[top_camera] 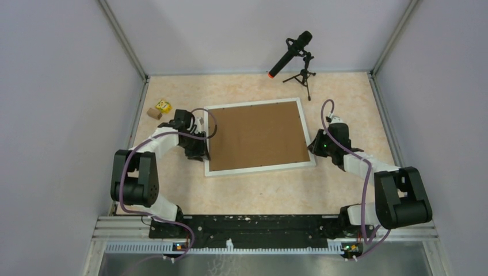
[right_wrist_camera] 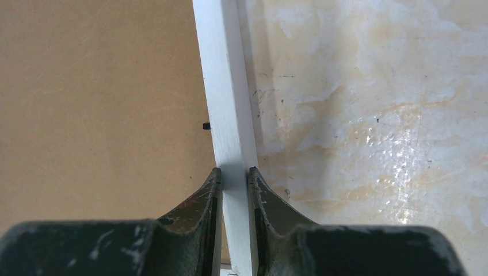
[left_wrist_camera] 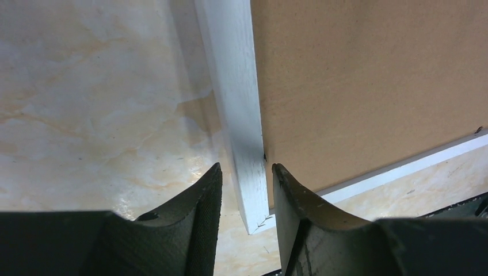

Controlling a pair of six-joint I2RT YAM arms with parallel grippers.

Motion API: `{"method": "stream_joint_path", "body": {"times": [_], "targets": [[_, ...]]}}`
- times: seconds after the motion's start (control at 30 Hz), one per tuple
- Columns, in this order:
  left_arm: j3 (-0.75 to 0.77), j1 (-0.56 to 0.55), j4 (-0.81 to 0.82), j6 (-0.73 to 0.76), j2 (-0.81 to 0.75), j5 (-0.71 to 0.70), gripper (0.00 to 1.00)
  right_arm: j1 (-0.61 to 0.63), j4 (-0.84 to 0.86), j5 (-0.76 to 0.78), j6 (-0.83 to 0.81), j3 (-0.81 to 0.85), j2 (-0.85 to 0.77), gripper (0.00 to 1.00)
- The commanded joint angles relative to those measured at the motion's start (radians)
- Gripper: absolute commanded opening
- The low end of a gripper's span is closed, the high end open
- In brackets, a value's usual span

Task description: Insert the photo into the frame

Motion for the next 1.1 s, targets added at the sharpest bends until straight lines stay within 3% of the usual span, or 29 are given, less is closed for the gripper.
{"method": "stream_joint_path", "body": {"times": [0.0, 0.3, 1.07], "targets": [[0.002, 0.024, 0.038, -0.012, -0.069, -0.04, 0.44, 0.011, -0.023, -0.04, 0.006, -0.025, 0.032, 0.0], [-0.02, 0.042, 0.045, -0.015, -0.094, -0.049, 0.46, 0.012, -0.021, -0.051, 0.005, -0.022, 0.044, 0.0], [-0.033, 0.026, 0.061, -0.033, 0.039, -0.07, 0.41, 0.012, -0.02, -0.054, 0.005, -0.023, 0.042, 0.0]]}}
